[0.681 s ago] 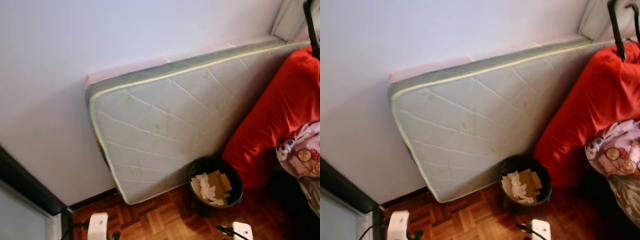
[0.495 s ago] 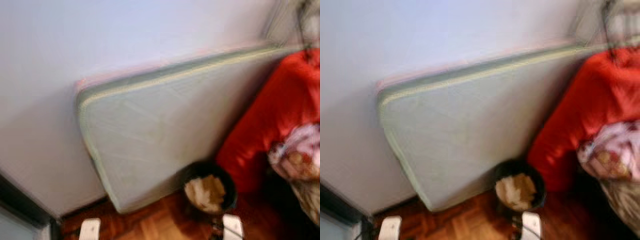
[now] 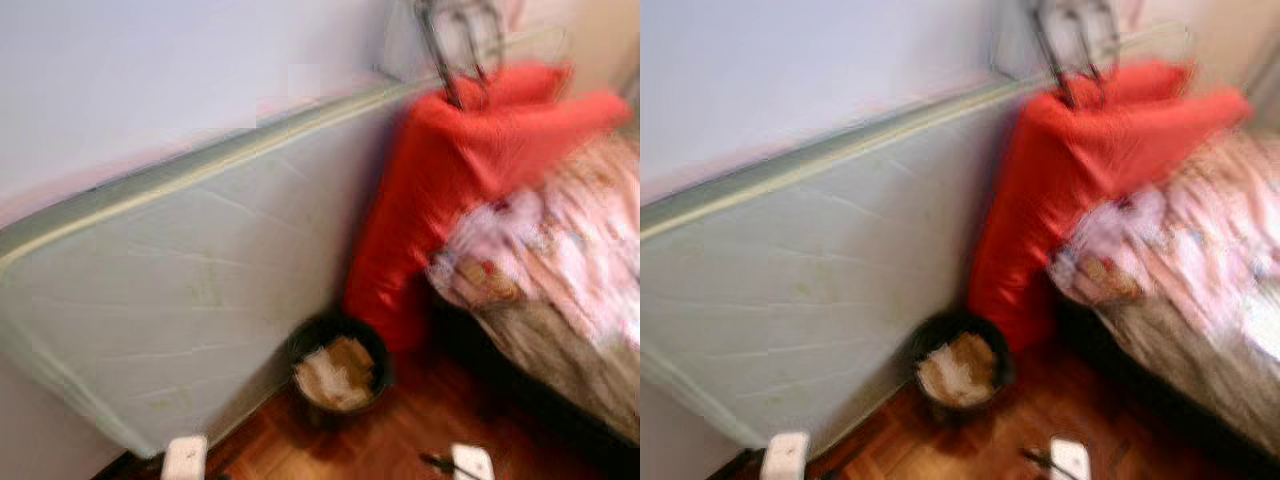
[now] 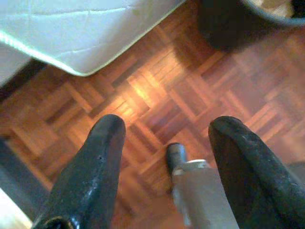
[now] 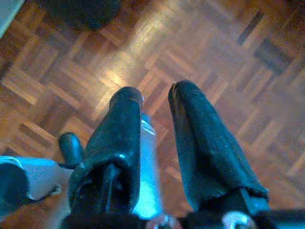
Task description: Clean up the room
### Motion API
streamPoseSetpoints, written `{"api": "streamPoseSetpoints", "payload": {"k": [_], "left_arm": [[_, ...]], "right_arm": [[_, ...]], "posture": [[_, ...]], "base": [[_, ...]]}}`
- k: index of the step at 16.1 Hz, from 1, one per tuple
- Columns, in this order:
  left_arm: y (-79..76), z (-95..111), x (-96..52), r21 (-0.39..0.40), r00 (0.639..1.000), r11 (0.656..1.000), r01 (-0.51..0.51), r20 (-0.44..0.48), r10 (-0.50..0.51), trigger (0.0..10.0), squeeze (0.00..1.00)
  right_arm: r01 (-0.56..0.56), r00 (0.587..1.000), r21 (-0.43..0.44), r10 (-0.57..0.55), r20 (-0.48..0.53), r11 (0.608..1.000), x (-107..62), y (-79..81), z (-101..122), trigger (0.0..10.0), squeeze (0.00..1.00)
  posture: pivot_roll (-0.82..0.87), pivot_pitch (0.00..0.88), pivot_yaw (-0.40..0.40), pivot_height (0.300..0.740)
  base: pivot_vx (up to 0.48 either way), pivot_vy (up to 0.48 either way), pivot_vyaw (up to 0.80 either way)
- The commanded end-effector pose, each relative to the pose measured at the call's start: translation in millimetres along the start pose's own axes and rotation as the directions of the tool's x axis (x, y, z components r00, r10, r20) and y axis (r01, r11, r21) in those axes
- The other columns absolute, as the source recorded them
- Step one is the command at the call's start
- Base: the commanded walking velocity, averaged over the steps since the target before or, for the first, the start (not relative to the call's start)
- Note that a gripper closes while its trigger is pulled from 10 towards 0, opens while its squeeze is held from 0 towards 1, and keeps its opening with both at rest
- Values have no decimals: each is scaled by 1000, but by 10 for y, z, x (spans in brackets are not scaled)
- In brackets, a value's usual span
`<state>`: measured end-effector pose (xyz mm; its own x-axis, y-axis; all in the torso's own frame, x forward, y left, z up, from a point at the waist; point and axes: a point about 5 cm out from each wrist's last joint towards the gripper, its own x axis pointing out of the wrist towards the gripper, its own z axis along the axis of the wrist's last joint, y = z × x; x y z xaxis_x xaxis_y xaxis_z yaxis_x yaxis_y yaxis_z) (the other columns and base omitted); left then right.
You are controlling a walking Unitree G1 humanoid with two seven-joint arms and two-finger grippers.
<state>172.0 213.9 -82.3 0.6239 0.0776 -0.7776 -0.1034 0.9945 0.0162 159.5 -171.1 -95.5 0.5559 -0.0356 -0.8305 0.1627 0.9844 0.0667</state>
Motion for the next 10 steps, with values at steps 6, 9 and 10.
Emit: {"api": "streamPoseSetpoints", "payload": {"k": [6,9,10], "left_arm": [[-181,-228,-28,-59,995,997,-58,-90,53,10000,0],[-182,-228,-28,-61,995,997,-56,-89,51,10000,0],[-180,-226,-28,-62,995,997,-56,-87,50,10000,0]], "right_arm": [[-120,984,5,118,132,993,95,385,1299,10000,0],[-120,984,6,118,132,993,95,386,1298,10000,0],[-120,984,6,118,132,993,95,388,1298,10000,0]], "posture": [[168,0,-151,740],[169,0,-150,740],[167,0,-149,740]], "base": [[0,0,-800],[0,0,-533],[0,0,0]]}}
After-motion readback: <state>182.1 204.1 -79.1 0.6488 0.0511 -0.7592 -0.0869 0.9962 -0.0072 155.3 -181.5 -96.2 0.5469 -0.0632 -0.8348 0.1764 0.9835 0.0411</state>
